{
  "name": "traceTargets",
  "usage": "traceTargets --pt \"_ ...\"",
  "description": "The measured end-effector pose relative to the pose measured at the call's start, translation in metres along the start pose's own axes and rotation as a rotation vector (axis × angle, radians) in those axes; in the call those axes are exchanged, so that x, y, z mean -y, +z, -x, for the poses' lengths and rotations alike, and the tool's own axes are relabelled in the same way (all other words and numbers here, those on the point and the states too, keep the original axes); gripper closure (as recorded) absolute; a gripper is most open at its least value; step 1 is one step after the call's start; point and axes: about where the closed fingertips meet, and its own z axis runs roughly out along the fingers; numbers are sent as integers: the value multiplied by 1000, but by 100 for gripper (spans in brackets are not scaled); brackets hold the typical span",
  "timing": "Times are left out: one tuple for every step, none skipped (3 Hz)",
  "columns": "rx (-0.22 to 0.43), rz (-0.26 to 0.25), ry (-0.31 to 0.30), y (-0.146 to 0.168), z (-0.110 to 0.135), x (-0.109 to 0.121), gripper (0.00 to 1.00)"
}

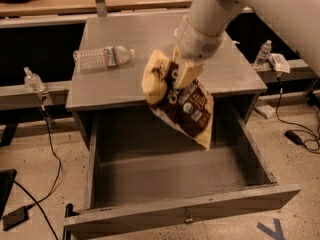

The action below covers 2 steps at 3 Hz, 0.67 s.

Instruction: Pick brown chip bag from top drawer and place on counter

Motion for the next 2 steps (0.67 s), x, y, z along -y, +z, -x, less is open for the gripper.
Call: traceTargets --pt "-162 -20 2 -33 -7 46 100" --pt "-292 -76 -19 -63 0 90 100"
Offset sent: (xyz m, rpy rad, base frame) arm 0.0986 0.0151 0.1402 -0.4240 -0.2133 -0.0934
